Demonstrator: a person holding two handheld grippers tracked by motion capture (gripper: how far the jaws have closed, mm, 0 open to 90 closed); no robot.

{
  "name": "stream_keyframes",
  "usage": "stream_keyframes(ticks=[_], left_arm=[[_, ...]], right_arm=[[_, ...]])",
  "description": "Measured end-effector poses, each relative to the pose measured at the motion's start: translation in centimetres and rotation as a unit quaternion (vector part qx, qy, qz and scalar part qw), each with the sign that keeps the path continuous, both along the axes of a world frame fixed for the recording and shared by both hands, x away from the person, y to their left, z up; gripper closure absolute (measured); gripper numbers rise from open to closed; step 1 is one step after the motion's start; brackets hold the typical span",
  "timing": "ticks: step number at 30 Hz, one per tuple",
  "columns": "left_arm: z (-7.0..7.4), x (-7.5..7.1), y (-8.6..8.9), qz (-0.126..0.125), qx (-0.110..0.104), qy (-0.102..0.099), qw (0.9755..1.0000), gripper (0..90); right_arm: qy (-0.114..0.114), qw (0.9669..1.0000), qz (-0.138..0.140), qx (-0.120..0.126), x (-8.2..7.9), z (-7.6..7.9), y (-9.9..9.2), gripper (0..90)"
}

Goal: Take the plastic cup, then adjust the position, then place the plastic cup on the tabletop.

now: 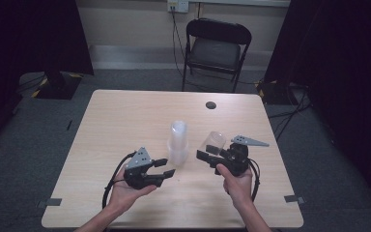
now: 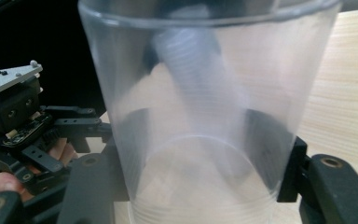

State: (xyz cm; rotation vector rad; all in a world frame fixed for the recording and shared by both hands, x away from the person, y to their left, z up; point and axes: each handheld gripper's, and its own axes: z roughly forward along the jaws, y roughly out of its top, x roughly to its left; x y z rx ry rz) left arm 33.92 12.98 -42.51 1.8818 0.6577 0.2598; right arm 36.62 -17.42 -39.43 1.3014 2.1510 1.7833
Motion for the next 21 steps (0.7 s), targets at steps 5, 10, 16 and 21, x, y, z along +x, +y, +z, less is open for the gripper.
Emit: stream_keyframes(ticks=[5,10,16,21], left_arm=[[-0.1,-0.2,-0.2,-0.001,-0.011,-0.002,0.9999,51.8],[-0.3,-0.5,-0.5,-0.005,-0.008,-0.012,0.9999,55.4],[-0.3,-0.8,-0.7,-0.009,-0.008,-0.023,0.9997,57.7],[-0.3,-1.2,-0.6,-0.006,-0.014,-0.032,0.9994,60.1]], right_arm=[[0.013,0.9997,0.003,0.019,-0.2,-0.3,0.1,41.1],[0.022,0.9992,0.017,0.028,-0.6,-0.4,0.6,41.1],[0.035,0.9979,0.029,0.047,-0.8,-0.6,1.1,41.1],[0.054,0.9956,0.042,0.065,-0.9,-0.8,1.7,41.1]])
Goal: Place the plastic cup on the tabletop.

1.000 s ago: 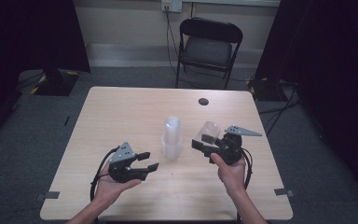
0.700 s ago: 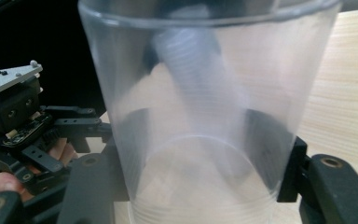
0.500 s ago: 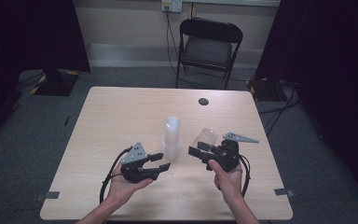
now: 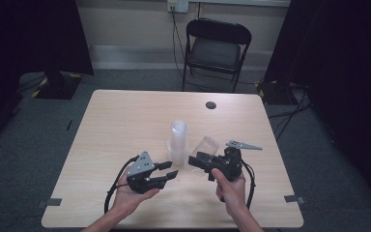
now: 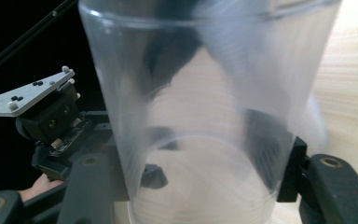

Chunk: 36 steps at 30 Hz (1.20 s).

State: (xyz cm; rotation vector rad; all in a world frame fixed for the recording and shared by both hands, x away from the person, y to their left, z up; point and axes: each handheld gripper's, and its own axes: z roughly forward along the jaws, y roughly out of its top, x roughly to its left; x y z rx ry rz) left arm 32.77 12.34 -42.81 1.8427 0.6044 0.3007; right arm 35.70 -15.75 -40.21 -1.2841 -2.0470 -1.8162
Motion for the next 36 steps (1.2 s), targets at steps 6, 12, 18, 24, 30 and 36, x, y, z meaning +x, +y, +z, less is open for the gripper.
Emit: stream_keyframes(ticks=[6,12,18,24,30,36], left_arm=[[-0.3,-0.3,-0.1,0.002,-0.001,-0.015,0.9999,61.4],[-0.3,-0.6,-0.1,0.011,-0.002,-0.036,0.9993,61.7],[-0.3,-1.1,-0.5,0.012,-0.015,-0.075,0.997,62.9],[-0.6,-1.1,-0.7,0.017,-0.027,-0.094,0.9951,66.3],[-0.6,-1.3,-1.0,0.021,-0.034,-0.108,0.9933,67.3],[-0.5,-1.5,-1.2,0.029,-0.037,-0.115,0.9923,70.2]], right_arm=[[0.019,0.9995,0.017,0.018,-0.1,-0.2,1.1,41.1],[0.044,0.9977,0.035,0.038,0.0,-0.7,1.8,41.1],[0.061,0.9959,0.043,0.05,-0.1,-1.0,2.3,41.0],[0.075,0.9942,0.058,0.05,-0.2,-1.3,3.0,40.8],[0.097,0.9908,0.064,0.069,-0.4,-1.5,3.1,40.8],[0.106,0.9892,0.07,0.073,-0.5,-1.7,3.6,40.4]])
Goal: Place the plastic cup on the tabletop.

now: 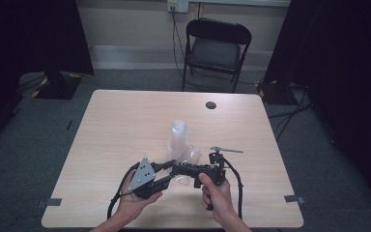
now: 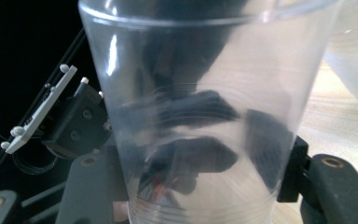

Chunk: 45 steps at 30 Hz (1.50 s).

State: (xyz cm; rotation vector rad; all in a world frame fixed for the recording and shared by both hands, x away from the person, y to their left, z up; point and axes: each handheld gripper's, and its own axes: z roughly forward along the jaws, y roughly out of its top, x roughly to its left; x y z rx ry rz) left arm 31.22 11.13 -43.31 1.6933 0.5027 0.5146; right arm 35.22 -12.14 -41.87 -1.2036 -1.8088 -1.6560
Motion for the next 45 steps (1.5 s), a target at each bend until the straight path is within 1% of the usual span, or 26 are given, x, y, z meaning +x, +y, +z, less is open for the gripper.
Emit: stream_keyframes(ticks=[1,2,3,4,6,8,10,13,14,16,17,18,19,20,21,22,24,25,27,29,34,36,40,42,44,45], left_arm=[[0.0,-0.1,-0.1,0.0,-0.003,0.0,1.0,70.4],[0.0,-0.1,-0.2,0.0,-0.001,-0.001,1.0,70.3],[-0.1,-0.2,-0.3,0.007,0.002,-0.003,1.0,70.3],[-0.1,-0.2,-0.3,0.006,0.002,-0.003,1.0,70.3],[-0.1,-0.2,-0.2,0.009,-0.003,-0.003,0.9999,70.0],[-0.1,-0.3,-0.2,0.015,-0.007,-0.007,0.9998,69.7],[-0.1,-0.4,-0.2,0.02,-0.002,-0.014,0.9997,70.0],[-0.1,-0.6,-0.4,0.029,0.004,-0.026,0.9992,71.7],[-0.1,-0.6,-0.4,0.03,0.006,-0.026,0.9992,73.1],[-0.1,-0.6,-0.4,0.033,0.009,-0.023,0.9992,76.2],[-0.1,-0.5,-0.3,0.031,0.009,-0.022,0.9992,77.9],[-0.1,-0.5,-0.3,0.032,0.014,-0.027,0.999,79.1],[-0.1,-0.5,-0.3,0.032,0.013,-0.029,0.999,79.5],[-0.1,-0.4,-0.5,0.031,0.008,-0.025,0.9992,79.8],[-0.2,-0.4,-0.5,0.033,0.008,-0.021,0.9992,80.0],[-0.2,-0.3,-0.5,0.031,0.013,-0.023,0.9992,80.6],[-0.2,-0.2,-0.3,0.031,0.013,-0.021,0.9992,82.6],[-0.2,-0.2,-0.3,0.028,0.009,-0.017,0.9994,83.9],[-0.2,-0.1,-0.1,0.03,0.007,-0.016,0.9994,84.7],[-0.2,-0.1,-0.1,0.028,0.008,-0.011,0.9995,85.3],[-0.2,0.1,0.0,0.021,0.007,0.001,0.9997,86.2],[-0.2,0.1,0.0,0.021,0.005,0.004,0.9998,86.2],[-0.1,0.5,0.6,0.031,-0.003,0.008,0.9995,87.3],[-0.1,0.8,1.0,0.038,-0.01,0.015,0.9991,87.7],[-0.1,0.9,1.3,0.045,-0.011,0.018,0.9988,88.0],[-0.1,1.0,1.5,0.045,-0.011,0.022,0.9987,88.1]], right_arm=[[0.002,1.0,0.002,0.003,0.0,0.0,0.1,40.4],[0.003,1.0,0.004,0.002,0.0,0.0,0.1,40.2],[0.004,1.0,0.006,0.002,0.0,-0.1,0.2,40.1],[0.003,1.0,0.004,0.001,0.0,-0.1,0.2,40.1],[0.008,0.9999,0.007,0.002,-0.1,-0.1,0.2,40.3],[0.012,0.9998,0.01,0.01,-0.1,-0.1,0.3,40.3],[0.017,0.9997,0.011,0.012,-0.1,-0.2,0.5,40.2],[0.032,0.9991,0.016,0.024,-0.1,-0.5,0.6,40.3],[0.033,0.999,0.016,0.026,-0.1,-0.6,0.7,40.2],[0.032,0.9992,0.014,0.021,0.0,-0.7,0.8,39.4],[0.034,0.999,0.016,0.024,0.0,-0.7,0.8,39.0],[0.037,0.9988,0.017,0.027,0.0,-0.8,0.8,38.2],[0.035,0.9989,0.017,0.027,0.1,-0.8,0.9,36.7],[0.034,0.9989,0.016,0.027,0.1,-0.8,0.9,34.8],[0.029,0.9992,0.015,0.025,0.1,-0.8,1.0,31.9],[0.024,0.9994,0.016,0.019,0.0,-0.8,1.0,30.9],[0.009,0.9998,0.016,0.01,-0.1,-0.8,1.2,28.4],[0.005,0.9999,0.014,0.005,-0.1,-0.7,1.2,27.0],[-0.005,0.9999,0.01,0.0,-0.2,-0.6,1.2,25.5],[-0.01,0.9999,0.009,-0.005,-0.2,-0.6,1.2,24.0],[-0.018,0.9998,0.01,-0.004,-0.2,-0.7,1.0,22.9],[-0.016,0.9998,0.012,-0.004,-0.3,-0.7,1.0,22.6],[-0.019,0.9997,0.014,0.001,-0.3,-0.7,0.8,20.8],[-0.022,0.9997,0.011,-0.001,-0.3,-0.6,0.7,20.8],[-0.025,0.9996,0.01,-0.004,-0.3,-0.5,0.5,21.1],[-0.028,0.9995,0.008,-0.008,-0.3,-0.5,0.5,21.1]])
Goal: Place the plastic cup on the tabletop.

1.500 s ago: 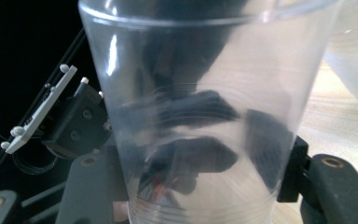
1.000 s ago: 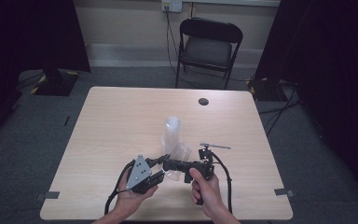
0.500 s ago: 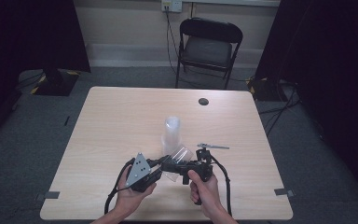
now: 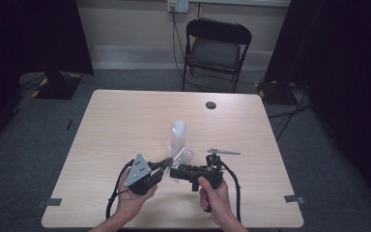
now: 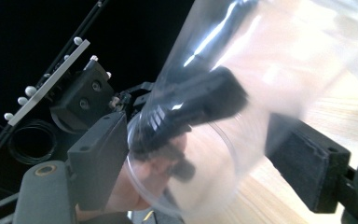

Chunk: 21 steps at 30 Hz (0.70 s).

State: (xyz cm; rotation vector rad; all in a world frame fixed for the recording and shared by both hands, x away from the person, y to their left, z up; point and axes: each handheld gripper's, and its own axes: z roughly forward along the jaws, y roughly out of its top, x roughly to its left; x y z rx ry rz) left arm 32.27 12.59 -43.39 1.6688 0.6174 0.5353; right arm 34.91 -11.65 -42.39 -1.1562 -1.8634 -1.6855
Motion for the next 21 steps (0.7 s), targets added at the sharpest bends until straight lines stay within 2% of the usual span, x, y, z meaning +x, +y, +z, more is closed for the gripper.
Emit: stream_keyframes(ticks=[6,11,16,21], left_arm=[[0.1,0.4,0.7,0.004,-0.004,0.025,0.9997,88.9],[0.4,0.6,1.6,0.003,-0.02,0.049,0.9986,89.9],[0.8,0.6,2.4,0.001,-0.022,0.06,0.998,90.0],[1.1,0.8,3.0,-0.005,-0.021,0.083,0.9963,90.0]], right_arm=[[-0.019,0.9997,-0.005,-0.013,0.0,0.1,-0.3,22.1],[-0.028,0.9991,-0.006,-0.031,-0.1,0.0,-0.6,23.6],[-0.041,0.9983,-0.013,-0.041,-0.1,0.0,-1.1,25.0],[-0.073,0.9938,-0.032,-0.077,-0.1,0.2,-1.8,25.7]])
